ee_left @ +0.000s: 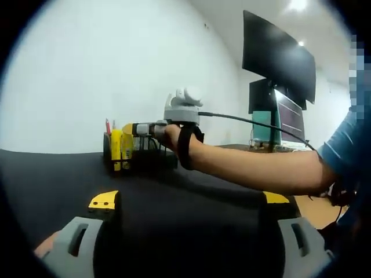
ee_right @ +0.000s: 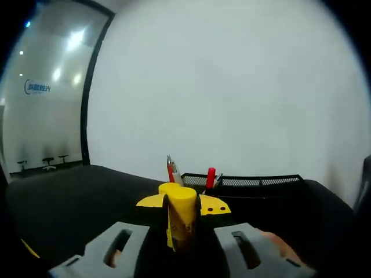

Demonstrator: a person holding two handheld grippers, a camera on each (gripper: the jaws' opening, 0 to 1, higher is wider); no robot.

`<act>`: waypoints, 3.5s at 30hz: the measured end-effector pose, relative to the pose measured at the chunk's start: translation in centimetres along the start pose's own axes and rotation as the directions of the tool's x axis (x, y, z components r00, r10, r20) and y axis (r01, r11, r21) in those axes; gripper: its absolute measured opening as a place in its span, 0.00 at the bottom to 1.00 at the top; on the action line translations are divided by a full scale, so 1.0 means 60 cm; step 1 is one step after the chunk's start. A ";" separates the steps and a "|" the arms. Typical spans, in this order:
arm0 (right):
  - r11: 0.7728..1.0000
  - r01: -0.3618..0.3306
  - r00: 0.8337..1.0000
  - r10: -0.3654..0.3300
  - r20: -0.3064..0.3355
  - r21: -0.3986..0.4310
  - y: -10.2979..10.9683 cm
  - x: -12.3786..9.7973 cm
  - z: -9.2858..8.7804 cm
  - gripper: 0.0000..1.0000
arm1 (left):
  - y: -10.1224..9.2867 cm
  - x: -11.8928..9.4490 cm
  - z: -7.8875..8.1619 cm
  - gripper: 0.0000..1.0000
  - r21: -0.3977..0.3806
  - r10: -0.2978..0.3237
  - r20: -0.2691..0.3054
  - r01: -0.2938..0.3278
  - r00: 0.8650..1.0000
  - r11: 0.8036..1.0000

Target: Pick up pens and glue sticks and place them into the holder.

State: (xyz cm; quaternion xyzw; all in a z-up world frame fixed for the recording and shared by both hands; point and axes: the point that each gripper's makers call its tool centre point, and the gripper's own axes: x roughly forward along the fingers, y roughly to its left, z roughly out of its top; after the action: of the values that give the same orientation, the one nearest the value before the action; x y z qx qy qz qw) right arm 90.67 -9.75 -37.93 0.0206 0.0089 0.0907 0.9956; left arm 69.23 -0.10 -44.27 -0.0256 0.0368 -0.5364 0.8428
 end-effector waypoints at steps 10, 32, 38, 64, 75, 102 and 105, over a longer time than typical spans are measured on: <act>1.000 0.001 1.000 -0.001 -0.001 -0.004 0.000 0.000 -0.008 0.17 | 0.001 0.000 -0.001 0.92 0.001 0.001 -0.004 -0.001 1.000 1.000; 0.997 -0.030 0.999 0.032 0.038 -0.065 -0.004 -0.062 0.063 0.21 | 0.007 0.002 -0.011 0.91 0.012 0.027 -0.030 -0.026 0.999 1.000; 0.996 -0.013 0.998 0.019 0.058 -0.094 -0.018 -0.109 0.092 0.21 | 0.015 0.001 -0.011 0.90 0.007 0.044 -0.031 -0.044 0.999 0.999; 0.993 -0.019 0.998 0.026 0.053 -0.115 -0.040 -0.297 0.080 0.34 | 0.024 -0.003 -0.002 0.85 -0.052 0.056 -0.003 -0.056 0.998 0.997; 0.999 -0.006 0.998 0.008 0.057 -0.050 -0.060 -0.358 0.037 0.50 | 0.027 -0.006 0.004 0.93 -0.069 0.063 0.021 -0.061 0.998 0.996; 0.999 -0.006 0.999 0.004 -0.052 -0.036 -0.050 -0.413 -0.094 0.64 | 0.026 -0.004 0.000 0.93 -0.069 0.065 0.007 -0.064 0.998 0.996; 1.000 -0.001 0.998 0.000 -0.059 -0.021 -0.056 -0.418 -0.104 0.64 | 0.026 -0.004 0.001 0.93 -0.067 0.065 0.008 -0.065 0.998 0.996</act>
State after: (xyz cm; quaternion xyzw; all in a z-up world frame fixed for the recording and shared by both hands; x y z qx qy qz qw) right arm 66.51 -17.36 -43.97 0.0074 0.0371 0.0915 0.9951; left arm 70.52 0.79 -44.36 -0.0550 0.0511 -0.5070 0.8587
